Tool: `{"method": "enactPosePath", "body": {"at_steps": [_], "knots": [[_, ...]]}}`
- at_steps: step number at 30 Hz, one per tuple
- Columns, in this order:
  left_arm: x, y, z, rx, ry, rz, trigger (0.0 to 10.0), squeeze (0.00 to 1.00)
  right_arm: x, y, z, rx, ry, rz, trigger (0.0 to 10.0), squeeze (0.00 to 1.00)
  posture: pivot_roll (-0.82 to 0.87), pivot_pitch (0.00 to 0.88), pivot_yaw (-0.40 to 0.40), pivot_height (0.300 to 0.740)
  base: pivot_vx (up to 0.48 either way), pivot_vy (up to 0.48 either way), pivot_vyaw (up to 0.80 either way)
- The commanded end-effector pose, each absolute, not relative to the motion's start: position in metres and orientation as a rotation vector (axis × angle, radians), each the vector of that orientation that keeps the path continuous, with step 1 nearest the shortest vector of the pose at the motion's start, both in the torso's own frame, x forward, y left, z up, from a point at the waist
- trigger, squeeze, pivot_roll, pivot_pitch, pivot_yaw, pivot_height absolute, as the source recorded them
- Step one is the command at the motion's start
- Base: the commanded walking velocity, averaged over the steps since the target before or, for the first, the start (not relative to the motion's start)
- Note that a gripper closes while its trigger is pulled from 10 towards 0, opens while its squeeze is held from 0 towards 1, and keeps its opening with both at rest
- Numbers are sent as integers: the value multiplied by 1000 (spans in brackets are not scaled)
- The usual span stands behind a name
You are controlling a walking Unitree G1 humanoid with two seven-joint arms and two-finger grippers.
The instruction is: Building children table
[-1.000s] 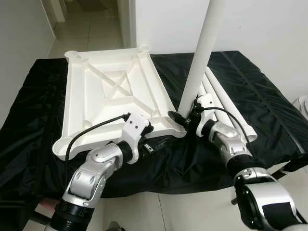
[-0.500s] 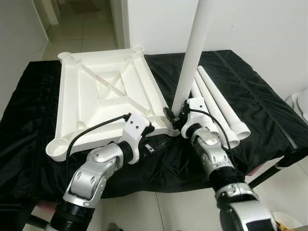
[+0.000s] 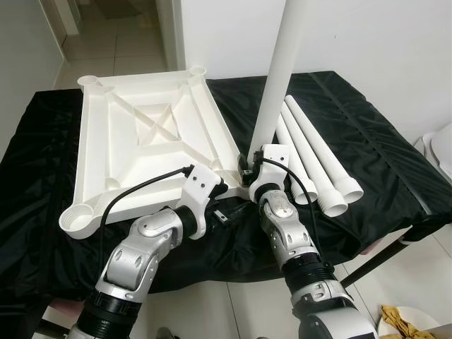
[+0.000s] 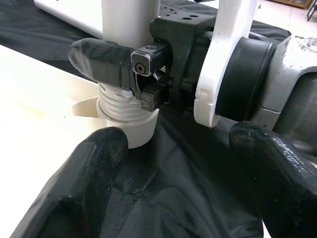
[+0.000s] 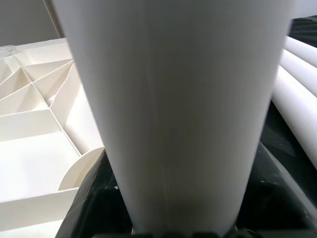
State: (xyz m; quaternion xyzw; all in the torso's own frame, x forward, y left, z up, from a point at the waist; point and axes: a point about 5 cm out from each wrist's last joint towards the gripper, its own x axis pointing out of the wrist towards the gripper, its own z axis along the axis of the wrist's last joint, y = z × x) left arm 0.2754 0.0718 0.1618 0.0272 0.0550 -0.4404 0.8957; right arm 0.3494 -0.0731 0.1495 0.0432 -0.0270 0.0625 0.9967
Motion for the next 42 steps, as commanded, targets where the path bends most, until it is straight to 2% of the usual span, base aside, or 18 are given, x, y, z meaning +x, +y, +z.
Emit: {"method": "enactPosePath", "body": {"at_steps": [1, 2, 3, 9, 10, 11, 12, 26, 27, 29, 32, 35, 36, 42], "knots": [[276, 71, 161, 63, 115, -924, 10000, 0, 348, -71, 154, 143, -49, 101, 9569, 0, -59, 11, 13, 740, 0, 0, 0], [276, 71, 161, 63, 115, -924, 10000, 0, 348, -71, 154, 143, -49, 101, 9569, 0, -59, 11, 13, 740, 0, 0, 0], [276, 71, 161, 63, 114, -923, 10000, 0, 348, -74, 153, 133, -43, 92, 10000, 0, -55, 8, 8, 740, 0, 0, 0], [276, 72, 161, 63, 108, -916, 10000, 0, 351, -91, 153, 124, -47, 73, 10000, 0, -55, 0, -1, 740, 0, 0, 0], [276, 72, 161, 64, 108, -916, 10000, 0, 351, -95, 153, 121, -48, 80, 10000, 357, -56, 0, -4, 740, 0, 0, 0], [276, 72, 161, 64, 108, -916, 10000, 0, 351, -95, 153, 121, -48, 80, 10000, 357, -56, 0, -4, 740, 0, 0, 0], [276, 72, 161, 64, 107, -915, 10000, 0, 351, -99, 153, 130, -43, 89, 10000, 1000, -57, 0, -4, 740, 0, 0, 0], [275, 69, 160, 70, 105, -927, 10000, 0, 350, -99, 157, 73, -60, 345, 10000, 1000, -60, 0, -3, 740, 0, 0, 0], [275, 69, 160, 70, 105, -928, 10000, 0, 350, -101, 157, 64, -60, 377, 10000, 0, -56, 0, -6, 740, 0, 0, 0], [275, 69, 160, 70, 105, -928, 10000, 0, 350, -101, 157, 64, -60, 377, 10000, 0, -56, 0, -6, 740, 0, 0, 0], [274, 69, 159, 71, 105, -929, 10000, 0, 350, -114, 156, -16, -75, 547, 10000, 0, -52, 0, -7, 740, 0, 0, 0], [274, 69, 159, 71, 105, -930, 10000, 0, 349, -117, 155, -56, -76, 593, 10000, 0, -52, 0, -7, 740, 0, 0, 0], [274, 69, 160, 72, 103, -928, 10000, 0, 350, -129, 150, -86, -54, 658, 10000, 0, -47, 0, -2, 740, 0, 0, 0], [275, 69, 160, 71, 102, -929, 10000, 0, 355, -142, 149, -119, -42, 689, 10000, 0, -44, 0, 4, 740, 0, 0, 0]]}}
